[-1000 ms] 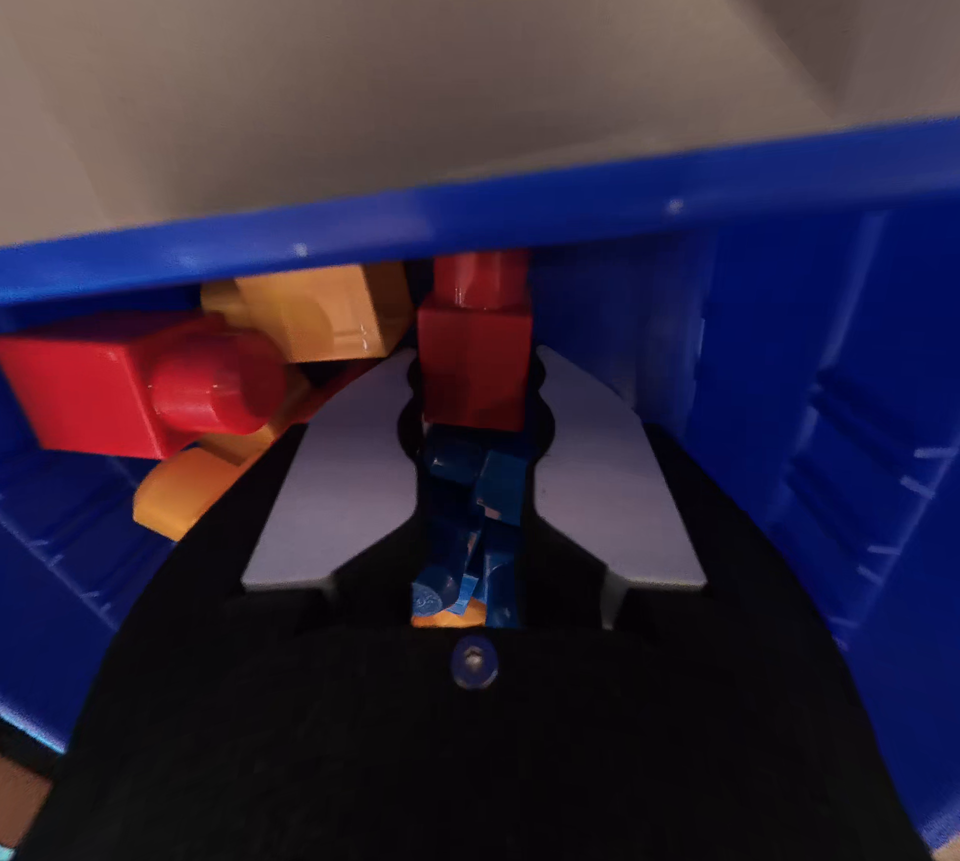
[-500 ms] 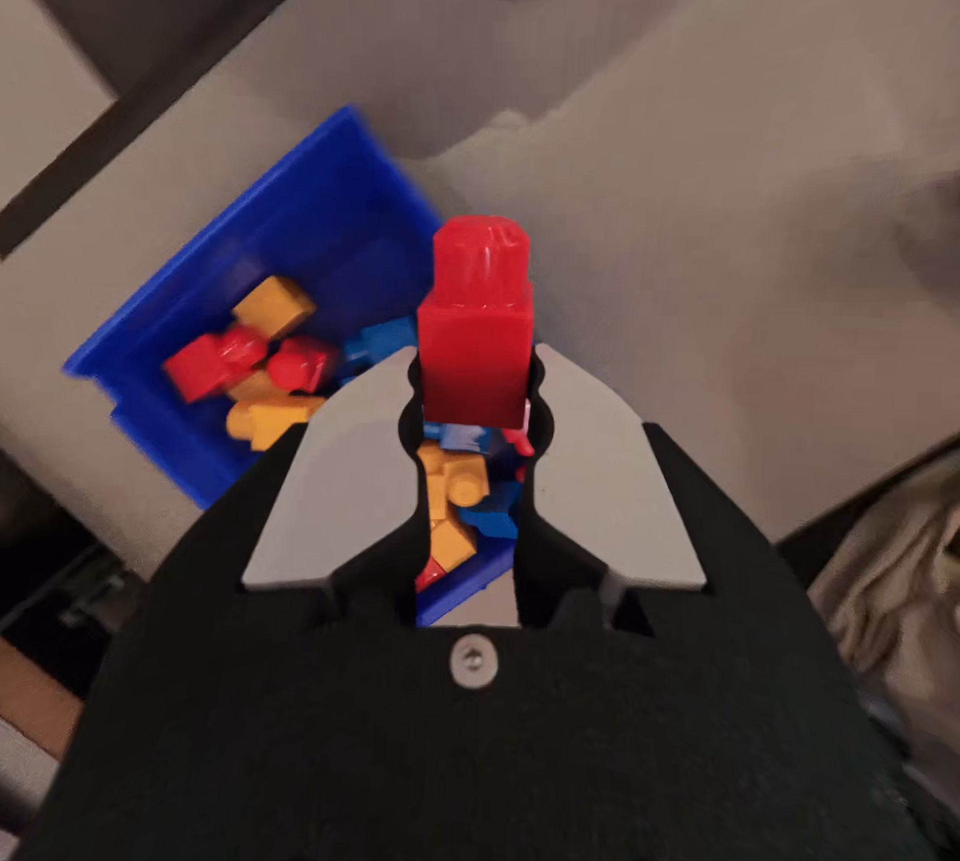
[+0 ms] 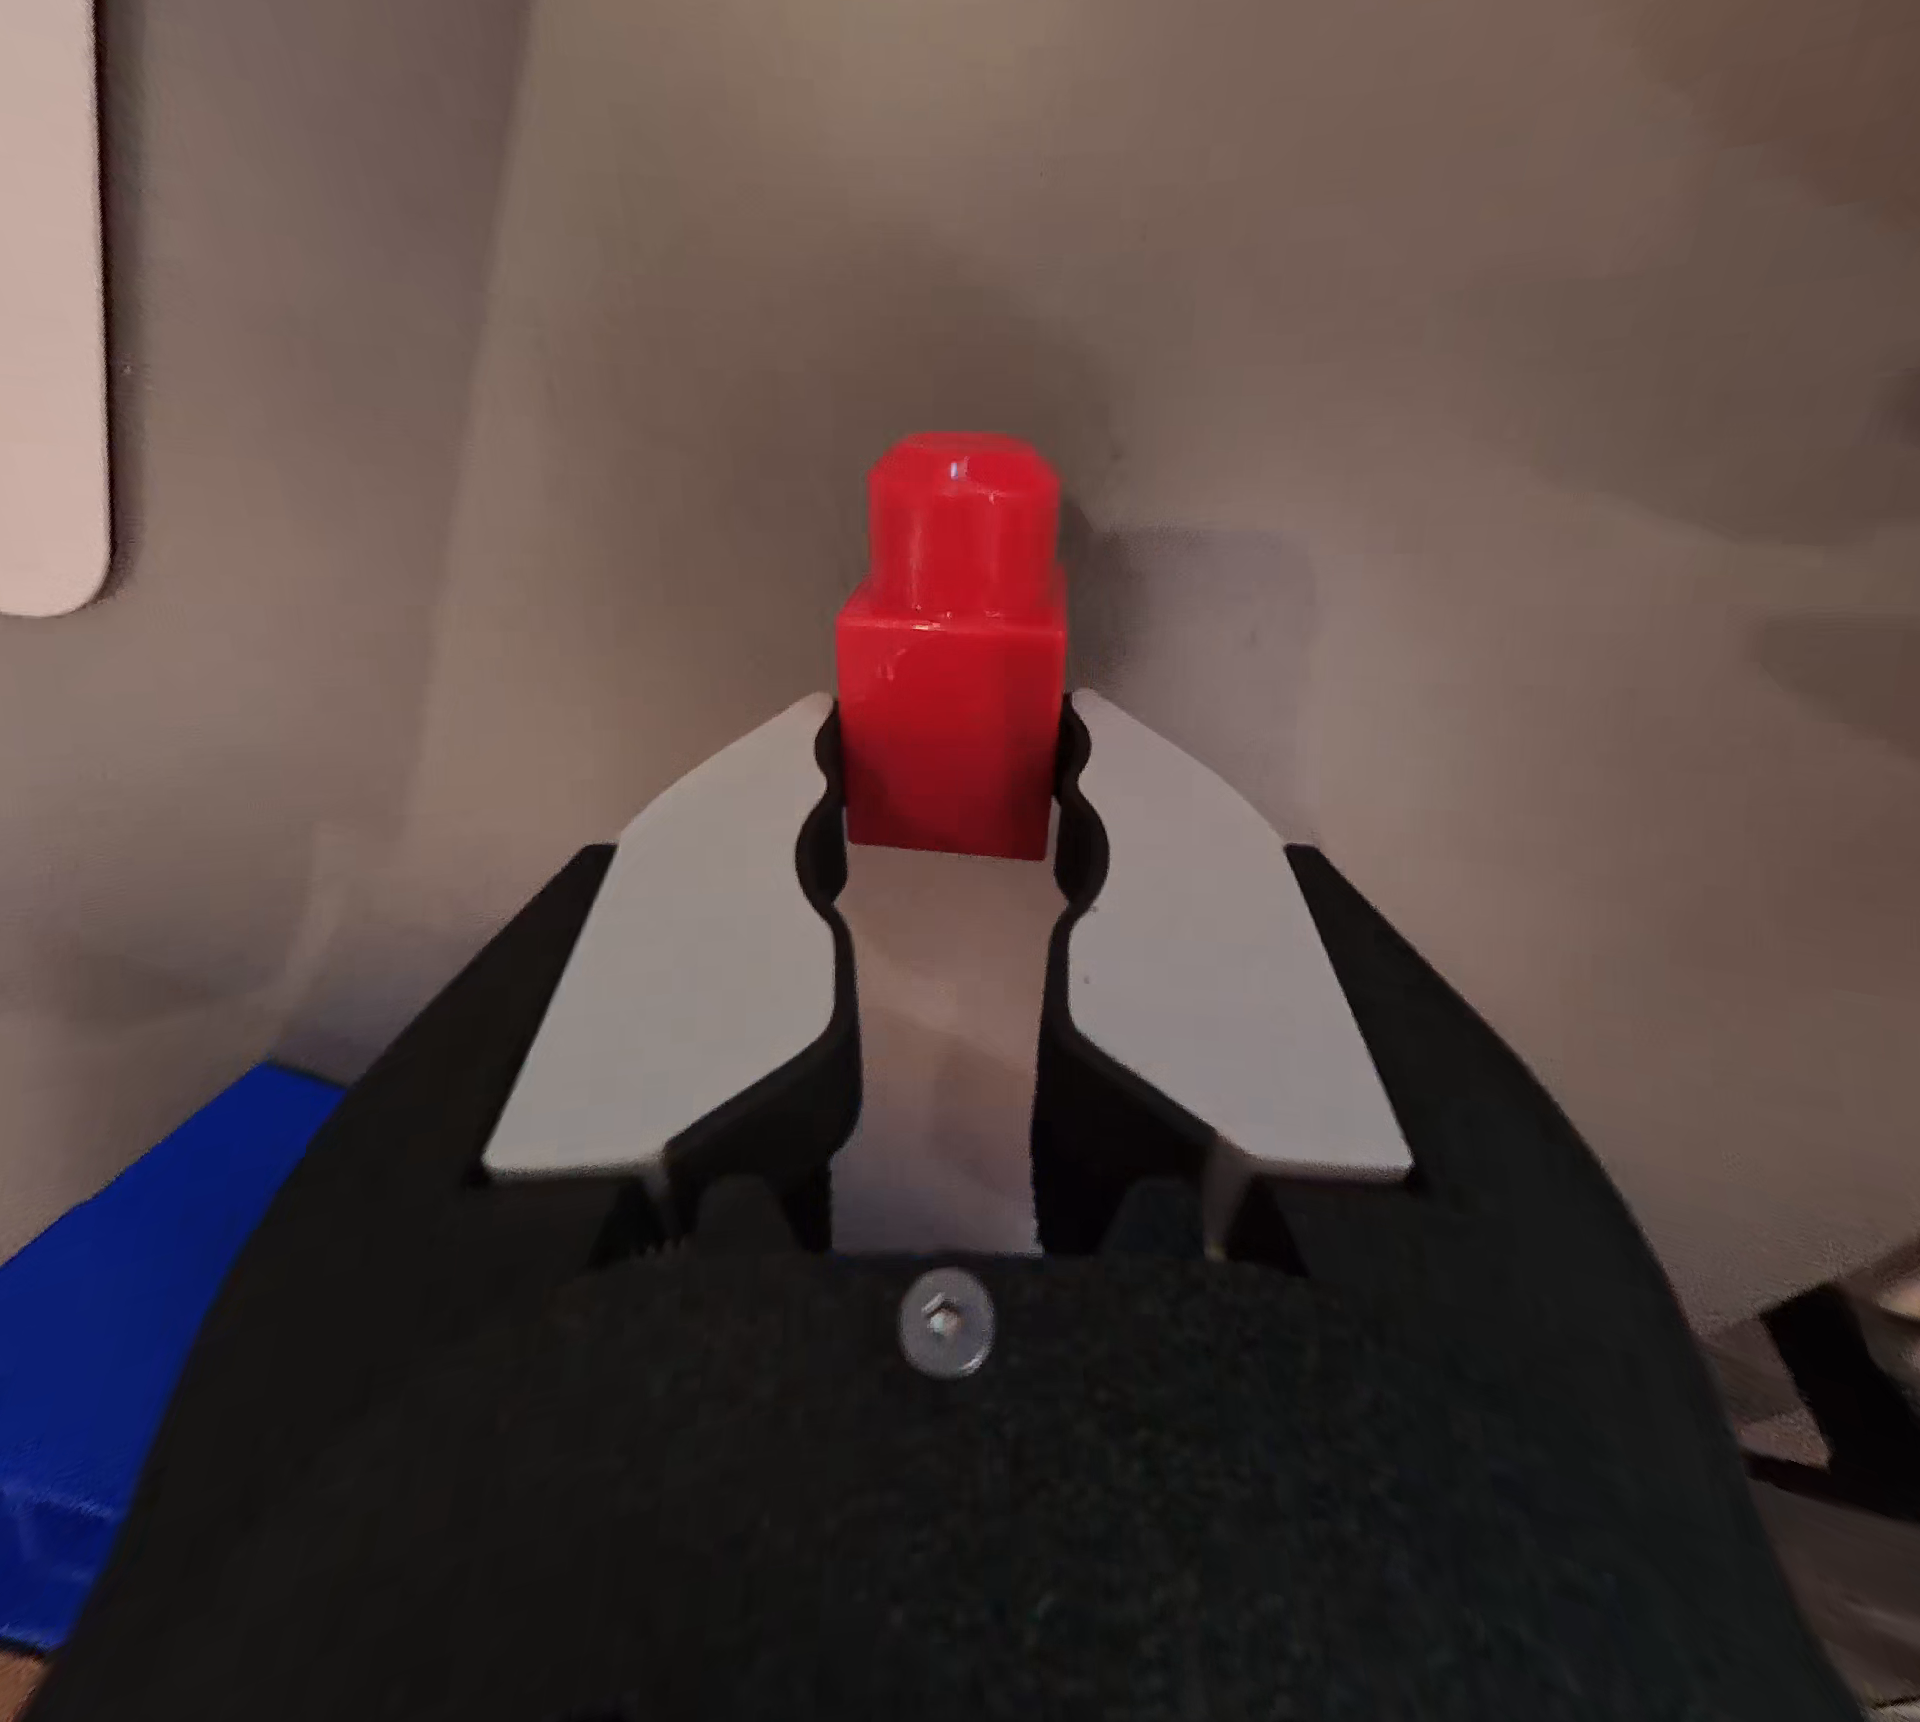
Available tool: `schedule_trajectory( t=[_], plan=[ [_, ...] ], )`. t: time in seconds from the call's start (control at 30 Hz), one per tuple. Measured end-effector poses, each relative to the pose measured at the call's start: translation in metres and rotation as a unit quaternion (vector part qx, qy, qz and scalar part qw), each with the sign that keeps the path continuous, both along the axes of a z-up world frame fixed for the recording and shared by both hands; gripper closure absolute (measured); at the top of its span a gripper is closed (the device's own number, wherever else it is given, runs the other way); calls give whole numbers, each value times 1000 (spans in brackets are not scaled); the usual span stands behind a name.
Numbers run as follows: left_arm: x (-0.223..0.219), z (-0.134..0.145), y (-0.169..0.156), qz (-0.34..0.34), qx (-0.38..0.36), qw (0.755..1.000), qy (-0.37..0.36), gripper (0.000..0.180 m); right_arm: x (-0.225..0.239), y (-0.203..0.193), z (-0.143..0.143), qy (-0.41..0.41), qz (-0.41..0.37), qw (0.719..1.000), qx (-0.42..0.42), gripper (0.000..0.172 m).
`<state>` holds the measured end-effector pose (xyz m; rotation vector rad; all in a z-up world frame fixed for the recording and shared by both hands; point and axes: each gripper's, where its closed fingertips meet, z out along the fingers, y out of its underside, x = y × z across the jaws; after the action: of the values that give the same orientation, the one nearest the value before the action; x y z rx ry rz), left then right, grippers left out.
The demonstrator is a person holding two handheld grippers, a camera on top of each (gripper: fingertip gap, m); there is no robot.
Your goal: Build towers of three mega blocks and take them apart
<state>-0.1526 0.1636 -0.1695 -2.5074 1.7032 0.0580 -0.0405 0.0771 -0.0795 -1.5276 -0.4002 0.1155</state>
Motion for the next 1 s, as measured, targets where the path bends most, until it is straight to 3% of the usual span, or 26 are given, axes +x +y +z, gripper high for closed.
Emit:
schedule_trajectory(
  t=[0.17, 0.37, 0.43, 0.5, 0.6, 0.7, 0.8, 0.9, 1.0],
  plan=[
    [16, -23, 3, 11, -9, 1000, -3, 144, -1, 0, 0, -1, 2, 1000, 1, 133],
    [16, -26, 2, 16, 4, 1000, -3, 143, -3, 1, -1, -2, 4, 1000, -1, 133],
    [13, -23, 0, 22, 12, 1000, -9, 126, -3, 0, -2, -3, 6, 1000, -3, 133],
    [10, -11, -8, 24, 18, 999, -37, 123, -4, 0, -4, -5, 8, 1000, -5, 133],
    [-8, 37, -36, 15, 44, 992, -115, 114, -6, -1, -6, -8, 10, 1000, -9, 133],
    [-62, 101, -67, 24, 101, 978, -183, 110, -8, -1, -8, -9, 14, 1000, -13, 133],
    [-149, 137, -86, 65, 143, 974, -161, 109, -10, 1, -8, -13, 14, 1000, -14, 133],
    [-232, 138, -87, 136, 139, 976, -95, 108, -12, 2, -9, -16, 14, 1000, -15, 133],
    [-276, 107, -81, 213, 76, 972, -66, 112, -14, 3, -10, -21, 16, 1000, -16, 133]
  ],
)
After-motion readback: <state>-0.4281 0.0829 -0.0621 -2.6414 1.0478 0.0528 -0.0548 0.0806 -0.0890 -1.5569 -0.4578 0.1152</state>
